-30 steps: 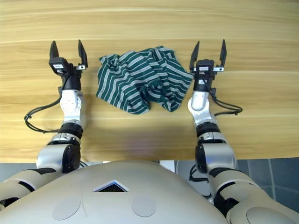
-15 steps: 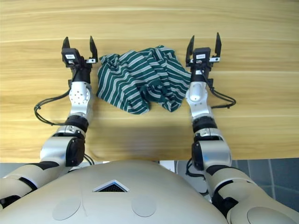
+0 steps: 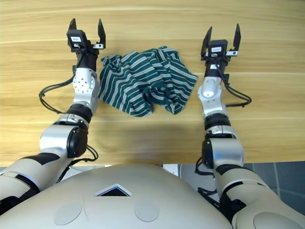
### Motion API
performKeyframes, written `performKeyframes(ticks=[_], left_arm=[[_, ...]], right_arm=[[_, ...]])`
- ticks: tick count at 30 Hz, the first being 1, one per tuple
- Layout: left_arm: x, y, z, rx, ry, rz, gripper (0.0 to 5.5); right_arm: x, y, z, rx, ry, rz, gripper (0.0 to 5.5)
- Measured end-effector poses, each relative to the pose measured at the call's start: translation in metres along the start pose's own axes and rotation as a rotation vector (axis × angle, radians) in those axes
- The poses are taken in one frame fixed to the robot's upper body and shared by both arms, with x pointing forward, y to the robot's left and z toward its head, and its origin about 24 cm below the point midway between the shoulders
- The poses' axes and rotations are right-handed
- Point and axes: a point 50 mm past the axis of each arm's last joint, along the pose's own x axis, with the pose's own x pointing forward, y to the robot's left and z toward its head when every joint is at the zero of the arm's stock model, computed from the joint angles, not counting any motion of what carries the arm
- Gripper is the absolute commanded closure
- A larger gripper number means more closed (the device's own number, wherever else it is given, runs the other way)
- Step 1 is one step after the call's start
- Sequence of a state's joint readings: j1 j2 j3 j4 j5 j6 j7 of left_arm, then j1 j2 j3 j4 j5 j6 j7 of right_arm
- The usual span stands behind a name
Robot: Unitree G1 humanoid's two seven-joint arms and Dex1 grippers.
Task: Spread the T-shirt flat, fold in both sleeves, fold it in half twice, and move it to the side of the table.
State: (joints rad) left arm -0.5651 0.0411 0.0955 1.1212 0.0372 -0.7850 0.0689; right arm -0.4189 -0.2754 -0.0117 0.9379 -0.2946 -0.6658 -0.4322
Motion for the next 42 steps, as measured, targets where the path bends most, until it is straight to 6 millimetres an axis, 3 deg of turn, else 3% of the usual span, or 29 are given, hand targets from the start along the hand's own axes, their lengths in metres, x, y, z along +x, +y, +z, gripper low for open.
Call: performKeyframes(ticks=[3, 16, 18, 23, 25, 27, 29, 31, 36, 42], left_arm=[[0.0, 0.003, 0.001, 0.005, -0.015, 0.013, 1.2], [-0.008, 0.019, 0.003, 0.024, -0.064, -0.007, 1.2], [-0.015, 0.019, 0.009, -0.017, -0.129, -0.113, 1.2], [-0.067, 0.035, 0.045, -0.022, -0.318, -0.543, 1.2], [-0.092, 0.034, 0.059, 0.05, -0.318, -0.801, 1.2], [-0.113, 0.03, 0.062, 0.126, -0.256, -1.004, 1.2], [-0.133, 0.029, 0.051, 0.267, -0.124, -1.175, 1.2], [-0.142, 0.029, 0.038, 0.484, -0.02, -1.267, 1.2], [-0.147, 0.024, 0.027, 0.814, -0.007, -1.305, 1.2], [-0.143, 0.011, 0.027, 0.98, -0.103, -1.289, 1.2]], right_arm=[[-0.001, 0.009, 0.002, 0.025, -0.001, 0.012, 1.68], [-0.002, 0.01, 0.006, 0.031, -0.054, 0.035, 1.68], [-0.007, 0.002, 0.009, -0.016, -0.129, 0.109, 1.68], [-0.041, -0.057, 0.005, -0.267, -0.257, 0.394, 1.68], [-0.061, -0.077, 0.008, -0.38, -0.267, 0.567, 1.68], [-0.08, -0.088, 0.013, -0.463, -0.244, 0.721, 1.68], [-0.1, -0.092, 0.014, -0.512, -0.183, 0.866, 1.68], [-0.106, -0.091, 0.014, -0.549, -0.136, 0.943, 1.68], [-0.115, -0.083, 0.01, -0.65, -0.062, 1.081, 1.68], [-0.117, -0.077, 0.011, -0.688, -0.06, 1.132, 1.68]])
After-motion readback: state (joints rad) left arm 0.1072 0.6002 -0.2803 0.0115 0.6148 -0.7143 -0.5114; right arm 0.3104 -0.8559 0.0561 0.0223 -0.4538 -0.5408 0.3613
